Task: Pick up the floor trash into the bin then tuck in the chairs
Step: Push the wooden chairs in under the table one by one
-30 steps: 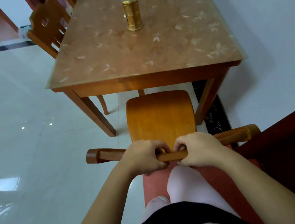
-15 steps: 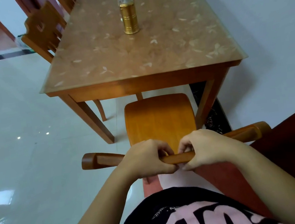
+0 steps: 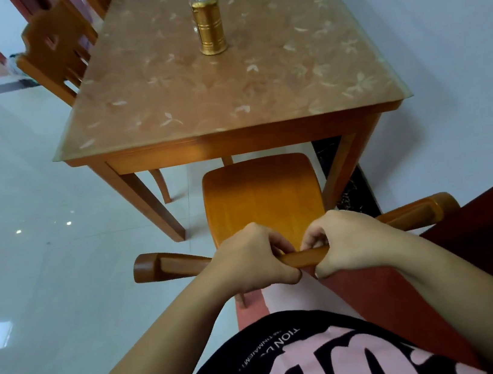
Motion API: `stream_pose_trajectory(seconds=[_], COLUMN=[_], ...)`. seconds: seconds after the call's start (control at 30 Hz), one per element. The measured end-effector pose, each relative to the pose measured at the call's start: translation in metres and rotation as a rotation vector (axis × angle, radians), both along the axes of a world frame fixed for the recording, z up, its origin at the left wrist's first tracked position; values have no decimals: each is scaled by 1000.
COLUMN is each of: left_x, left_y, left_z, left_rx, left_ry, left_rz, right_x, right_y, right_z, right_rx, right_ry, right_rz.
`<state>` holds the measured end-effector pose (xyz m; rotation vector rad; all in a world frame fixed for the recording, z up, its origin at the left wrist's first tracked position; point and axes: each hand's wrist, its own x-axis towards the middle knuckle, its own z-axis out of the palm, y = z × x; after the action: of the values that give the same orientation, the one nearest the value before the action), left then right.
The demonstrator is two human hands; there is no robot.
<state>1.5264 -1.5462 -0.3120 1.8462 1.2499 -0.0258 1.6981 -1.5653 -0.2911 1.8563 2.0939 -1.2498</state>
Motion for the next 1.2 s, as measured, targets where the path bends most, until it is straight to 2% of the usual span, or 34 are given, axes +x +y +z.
stream_pose_trajectory(seconds=[0.6,0.87,1.2], left_x=[-1,2,-18], left_y=[130,144,135], left_z=[12,8,1], left_rx=[14,-8,-6], left_ry=[-52,-81,-80], left_rz=[-1,-20,-72], right_x=[-3,1,-16], right_y=[131,143,125], right_z=[13,8,2], right_rx=[32,61,44], right_ry=[5,-46,-7], right_rz=[47,60,39])
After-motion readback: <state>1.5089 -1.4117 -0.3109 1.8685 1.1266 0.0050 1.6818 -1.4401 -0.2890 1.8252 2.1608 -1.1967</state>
